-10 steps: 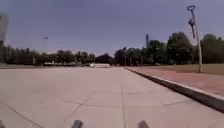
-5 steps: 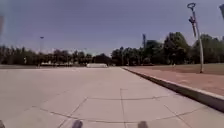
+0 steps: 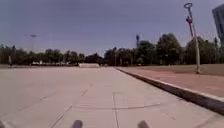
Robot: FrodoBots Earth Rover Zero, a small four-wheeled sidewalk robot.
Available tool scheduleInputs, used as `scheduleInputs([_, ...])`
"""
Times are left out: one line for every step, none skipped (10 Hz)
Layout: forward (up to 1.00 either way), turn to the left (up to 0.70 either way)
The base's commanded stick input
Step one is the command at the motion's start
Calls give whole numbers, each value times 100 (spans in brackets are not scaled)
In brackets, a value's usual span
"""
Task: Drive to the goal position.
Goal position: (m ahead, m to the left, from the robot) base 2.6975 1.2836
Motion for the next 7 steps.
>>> scheduleInputs([85, 0])
scheduleInputs([85, 0])
scheduleInputs([85, 0])
scheduleInputs([85, 0])
scheduleInputs([85, 0])
scheduleInputs([85, 0])
scheduleInputs([85, 0])
